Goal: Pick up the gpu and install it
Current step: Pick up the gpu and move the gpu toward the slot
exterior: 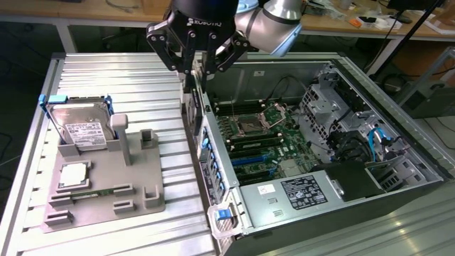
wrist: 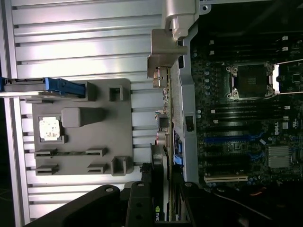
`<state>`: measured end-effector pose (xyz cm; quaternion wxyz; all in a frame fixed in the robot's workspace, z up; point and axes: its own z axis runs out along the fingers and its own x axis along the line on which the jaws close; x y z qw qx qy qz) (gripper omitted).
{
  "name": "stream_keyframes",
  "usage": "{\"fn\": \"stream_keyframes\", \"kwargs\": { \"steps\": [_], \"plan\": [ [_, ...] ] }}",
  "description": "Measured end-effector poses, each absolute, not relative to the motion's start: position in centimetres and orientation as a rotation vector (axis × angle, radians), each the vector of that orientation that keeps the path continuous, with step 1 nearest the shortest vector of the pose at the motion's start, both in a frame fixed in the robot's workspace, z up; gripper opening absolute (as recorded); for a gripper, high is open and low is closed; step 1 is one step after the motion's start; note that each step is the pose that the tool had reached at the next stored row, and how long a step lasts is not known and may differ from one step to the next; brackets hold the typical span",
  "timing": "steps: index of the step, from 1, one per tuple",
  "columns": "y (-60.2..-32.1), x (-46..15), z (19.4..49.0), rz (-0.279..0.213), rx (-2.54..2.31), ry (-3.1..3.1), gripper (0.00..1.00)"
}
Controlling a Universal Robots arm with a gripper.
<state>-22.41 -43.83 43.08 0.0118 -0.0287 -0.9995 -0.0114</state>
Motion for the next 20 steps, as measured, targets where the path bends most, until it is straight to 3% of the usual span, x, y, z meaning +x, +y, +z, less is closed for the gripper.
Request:
{"fn": "stream_keyframes", "kwargs": {
  "steps": [20],
  "plan": [
    [-43.8,-20.6,43.1,-0.036,-0.089,-3.116,0.27]
  ]
}}
